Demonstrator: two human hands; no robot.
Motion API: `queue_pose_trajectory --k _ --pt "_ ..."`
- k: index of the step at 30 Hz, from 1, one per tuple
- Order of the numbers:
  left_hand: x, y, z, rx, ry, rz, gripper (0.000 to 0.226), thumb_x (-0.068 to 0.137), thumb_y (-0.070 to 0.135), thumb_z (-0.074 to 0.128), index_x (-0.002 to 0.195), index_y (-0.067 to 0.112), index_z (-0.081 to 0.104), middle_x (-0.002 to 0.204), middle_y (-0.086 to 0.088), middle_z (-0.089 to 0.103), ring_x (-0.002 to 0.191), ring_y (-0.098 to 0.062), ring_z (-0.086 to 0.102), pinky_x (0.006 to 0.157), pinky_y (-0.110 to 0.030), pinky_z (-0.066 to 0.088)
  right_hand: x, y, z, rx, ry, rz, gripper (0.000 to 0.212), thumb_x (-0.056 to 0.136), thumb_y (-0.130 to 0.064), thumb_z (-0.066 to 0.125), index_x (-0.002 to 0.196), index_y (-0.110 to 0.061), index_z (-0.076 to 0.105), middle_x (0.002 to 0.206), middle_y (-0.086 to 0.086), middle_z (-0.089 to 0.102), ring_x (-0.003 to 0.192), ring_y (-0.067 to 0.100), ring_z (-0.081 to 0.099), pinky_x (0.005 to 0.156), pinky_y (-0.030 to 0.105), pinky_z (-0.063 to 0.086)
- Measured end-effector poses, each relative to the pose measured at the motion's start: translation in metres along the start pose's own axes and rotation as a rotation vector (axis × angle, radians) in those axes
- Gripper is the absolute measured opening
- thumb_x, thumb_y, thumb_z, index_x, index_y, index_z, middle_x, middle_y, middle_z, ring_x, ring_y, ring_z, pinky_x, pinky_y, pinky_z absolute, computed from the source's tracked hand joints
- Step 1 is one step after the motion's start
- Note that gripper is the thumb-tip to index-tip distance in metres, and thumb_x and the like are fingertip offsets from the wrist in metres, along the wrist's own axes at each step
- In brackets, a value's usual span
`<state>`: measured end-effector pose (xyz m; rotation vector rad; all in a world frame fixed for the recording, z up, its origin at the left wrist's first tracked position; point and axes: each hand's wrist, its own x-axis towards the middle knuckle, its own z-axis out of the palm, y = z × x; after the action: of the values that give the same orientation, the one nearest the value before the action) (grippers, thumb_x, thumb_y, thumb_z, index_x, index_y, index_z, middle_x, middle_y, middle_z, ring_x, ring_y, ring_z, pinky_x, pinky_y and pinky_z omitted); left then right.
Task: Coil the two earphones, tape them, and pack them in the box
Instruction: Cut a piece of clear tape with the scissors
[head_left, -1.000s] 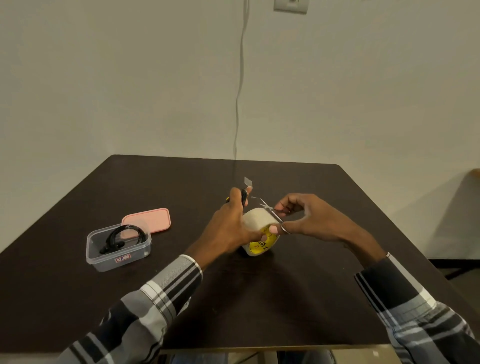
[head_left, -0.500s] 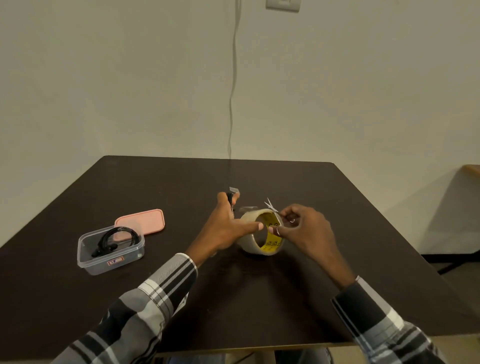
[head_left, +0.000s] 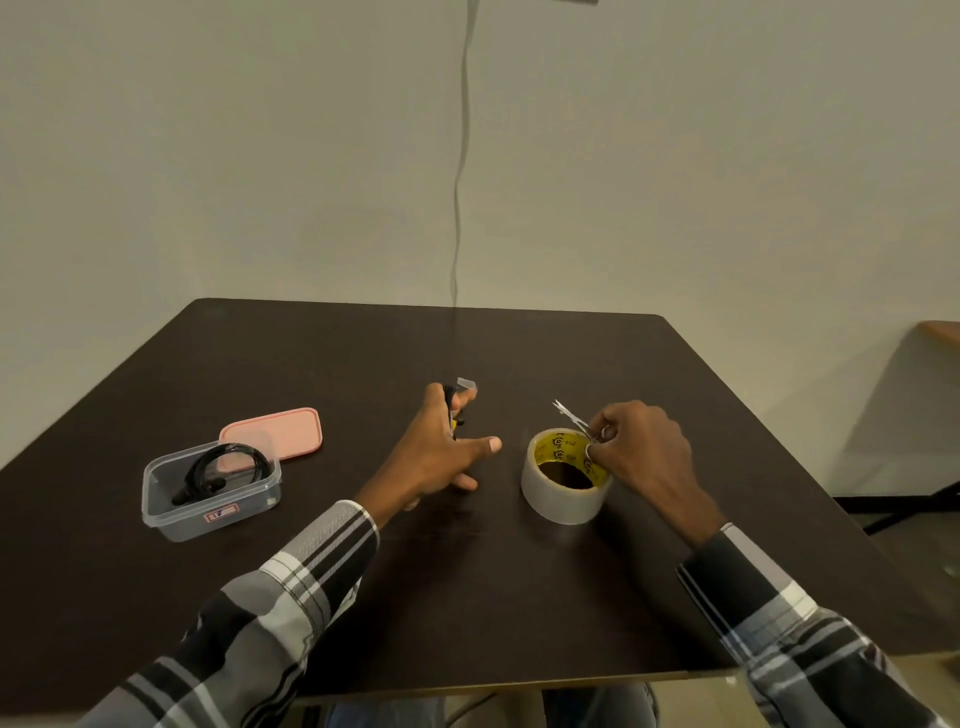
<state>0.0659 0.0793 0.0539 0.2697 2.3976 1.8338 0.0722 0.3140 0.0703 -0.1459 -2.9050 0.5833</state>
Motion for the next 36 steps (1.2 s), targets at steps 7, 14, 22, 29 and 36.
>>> queue_pose_trajectory --k 7,14,22,29,36 --pt "-0.003 0.006 0.002 -0.112 0.025 0.051 0.014 0.1 0.023 0.051 0.103 0.021 0.038 0.152 0.006 0.04 0.092 -0.02 0.073 0.046 -0.028 0.054 -0.011 -0.01 -0.029 -0.138 -0.04 -0.026 0.033 0.082 -0.04 0.078 0.109 -0.021 0.076 0.093 -0.004 0.071 0.078 0.009 0.059 0.058 0.022 0.041" --pt "-0.007 0.016 0.001 -0.127 -0.001 0.023 0.018 0.1 0.039 0.045 0.096 0.023 0.038 0.141 0.002 0.051 0.084 -0.019 0.075 0.039 -0.019 0.04 -0.018 -0.025 -0.032 0.045 -0.273 0.008 0.033 0.07 -0.036 0.088 0.089 -0.018 0.068 0.081 -0.006 0.068 0.065 0.004 0.062 0.049 0.015 0.04" --pt "-0.016 0.032 -0.008 -0.283 -0.023 -0.012 0.026 0.101 0.039 0.044 0.095 0.014 0.039 0.131 0.006 0.063 0.075 -0.029 0.075 0.037 -0.016 0.022 -0.008 -0.033 -0.019 -0.012 -0.329 -0.028 0.019 0.08 -0.017 0.082 0.072 -0.013 0.065 0.07 0.004 0.07 0.057 0.012 0.07 0.056 0.021 0.058" --pt "-0.019 0.037 -0.02 -0.353 -0.07 -0.018 0.038 0.099 0.05 0.038 0.105 0.012 0.04 0.121 0.005 0.07 0.061 -0.022 0.071 0.034 -0.014 0.025 -0.001 -0.028 -0.022 -0.049 -0.443 -0.038 0.005 0.085 -0.01 0.072 0.081 -0.011 0.071 0.078 0.003 0.072 0.063 0.011 0.071 0.056 0.018 0.055" --pt "-0.018 0.038 -0.022 -0.419 -0.085 -0.008 0.041 0.099 0.048 0.039 0.111 0.009 0.037 0.119 -0.002 0.071 0.048 -0.016 0.063 0.032 -0.013 0.026 -0.004 -0.027 -0.018 -0.059 -0.391 -0.062 0.009 0.082 -0.011 0.076 0.079 -0.013 0.068 0.08 0.003 0.071 0.06 0.011 0.067 0.055 0.017 0.054"
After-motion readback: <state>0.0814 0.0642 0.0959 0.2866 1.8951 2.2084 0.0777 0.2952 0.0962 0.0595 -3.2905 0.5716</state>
